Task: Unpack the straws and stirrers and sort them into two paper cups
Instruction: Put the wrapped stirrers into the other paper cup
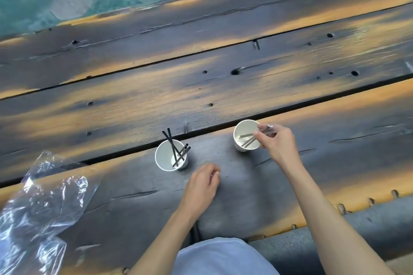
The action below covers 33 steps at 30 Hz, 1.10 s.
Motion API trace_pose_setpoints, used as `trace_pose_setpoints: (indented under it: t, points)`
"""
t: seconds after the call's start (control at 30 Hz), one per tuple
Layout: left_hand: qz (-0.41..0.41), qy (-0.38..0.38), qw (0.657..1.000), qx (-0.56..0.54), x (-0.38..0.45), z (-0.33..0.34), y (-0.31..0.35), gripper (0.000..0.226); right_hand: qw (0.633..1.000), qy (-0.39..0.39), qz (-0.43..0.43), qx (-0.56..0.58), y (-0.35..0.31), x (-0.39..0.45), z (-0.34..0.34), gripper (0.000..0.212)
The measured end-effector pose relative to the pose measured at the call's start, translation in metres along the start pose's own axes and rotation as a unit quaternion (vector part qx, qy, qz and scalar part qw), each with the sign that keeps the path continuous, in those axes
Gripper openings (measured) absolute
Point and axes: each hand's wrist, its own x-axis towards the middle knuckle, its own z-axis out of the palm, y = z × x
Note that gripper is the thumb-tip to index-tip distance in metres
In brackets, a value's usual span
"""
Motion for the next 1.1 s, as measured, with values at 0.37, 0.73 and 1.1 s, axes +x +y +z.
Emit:
trace_pose_setpoints:
  t: [0.37, 0.73, 1.1]
  points:
    - [-0.121, 0.088, 0.989, -0.013, -0.061, -0.055, -0.072, 0.013, 0.977, 0.168, -0.087, 0.098, -0.051, -0.043, 0.000, 0.028]
    - [-0.437, 0.438, 0.747, -0.245, -0.169, -0.173, -0.240, 0.010, 0.969, -0.213, -0.084, 0.097, -0.118, -0.151, 0.210, 0.022]
    - [-0.563, 0.435, 0.573, -0.408, -0.227, -0.213, -0.337, 0.044, 0.886, -0.412, 0.206, -0.054, -0.046, -0.241, 0.376, 0.010]
